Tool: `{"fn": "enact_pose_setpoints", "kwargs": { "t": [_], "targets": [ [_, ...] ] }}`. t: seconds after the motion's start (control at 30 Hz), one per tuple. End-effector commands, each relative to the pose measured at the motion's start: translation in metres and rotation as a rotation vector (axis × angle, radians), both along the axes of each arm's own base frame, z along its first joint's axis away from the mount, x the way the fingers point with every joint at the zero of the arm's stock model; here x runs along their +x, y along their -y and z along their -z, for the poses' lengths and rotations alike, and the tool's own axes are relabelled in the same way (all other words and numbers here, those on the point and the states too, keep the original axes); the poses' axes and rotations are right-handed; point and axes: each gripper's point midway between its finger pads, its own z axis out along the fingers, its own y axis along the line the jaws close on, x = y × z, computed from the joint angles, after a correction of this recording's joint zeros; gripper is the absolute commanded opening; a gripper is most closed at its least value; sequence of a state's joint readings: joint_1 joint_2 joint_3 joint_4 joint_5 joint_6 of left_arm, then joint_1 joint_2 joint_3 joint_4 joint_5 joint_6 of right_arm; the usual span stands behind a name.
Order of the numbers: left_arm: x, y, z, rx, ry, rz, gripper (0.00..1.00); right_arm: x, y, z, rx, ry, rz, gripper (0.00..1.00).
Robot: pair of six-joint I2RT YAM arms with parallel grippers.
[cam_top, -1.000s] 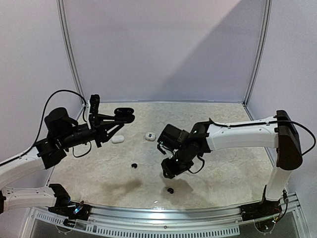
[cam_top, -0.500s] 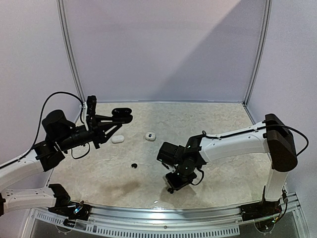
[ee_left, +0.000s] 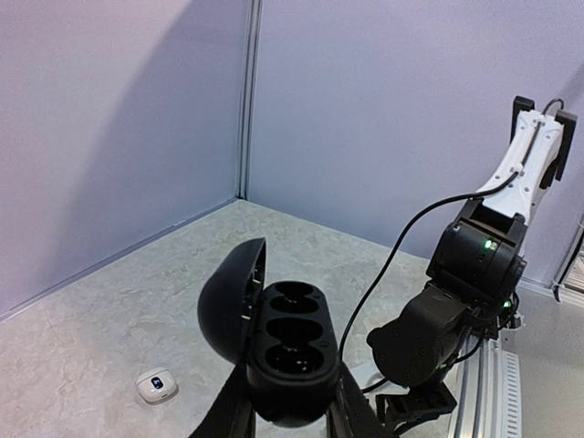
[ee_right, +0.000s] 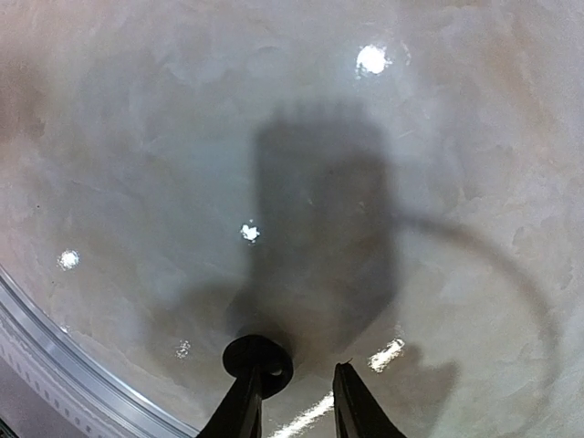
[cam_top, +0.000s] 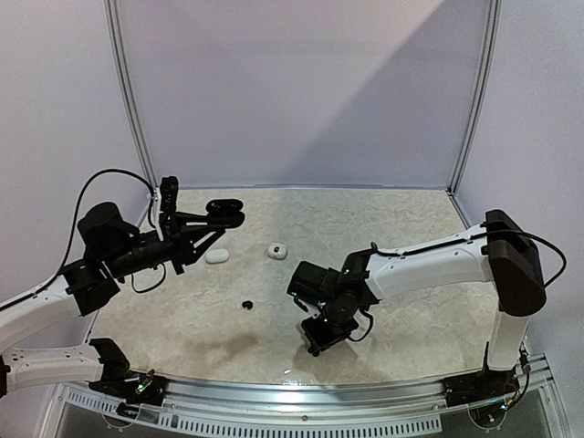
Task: Insert the wireless bluetooth earbuds into the charging case
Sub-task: Pick up the right earbud from the center of the board.
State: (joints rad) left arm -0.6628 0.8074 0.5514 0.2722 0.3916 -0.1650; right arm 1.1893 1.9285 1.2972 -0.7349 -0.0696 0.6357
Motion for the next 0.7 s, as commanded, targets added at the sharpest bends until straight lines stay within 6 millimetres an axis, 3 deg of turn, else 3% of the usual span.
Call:
{"fn": "enact_pose_setpoints", "kwargs": {
  "t": [0.0, 0.13, 0.37, 0.67],
  "targets": [
    [-0.001, 0.003, 0.003, 0.015, 0.010, 0.008, 0.00, -0.007, -0.001, 0.019, -0.029, -0.036, -0.038, 0.27],
    [0.000, 0.003, 0.003, 0.019, 0.012, 0.007, 0.00, -0.010, 0.000, 0.023, -0.030, -0.049, -0.047, 0.26],
    [-0.001, 0.002, 0.005, 0.034, 0.020, 0.005, 0.00, -0.018, -0.004, 0.025, -0.010, -0.077, -0.069, 0.12],
    [-0.001, 0.002, 0.006, 0.047, 0.030, 0.004, 0.00, -0.027, -0.002, 0.028, -0.010, -0.115, -0.099, 0.04]
  ]
}}
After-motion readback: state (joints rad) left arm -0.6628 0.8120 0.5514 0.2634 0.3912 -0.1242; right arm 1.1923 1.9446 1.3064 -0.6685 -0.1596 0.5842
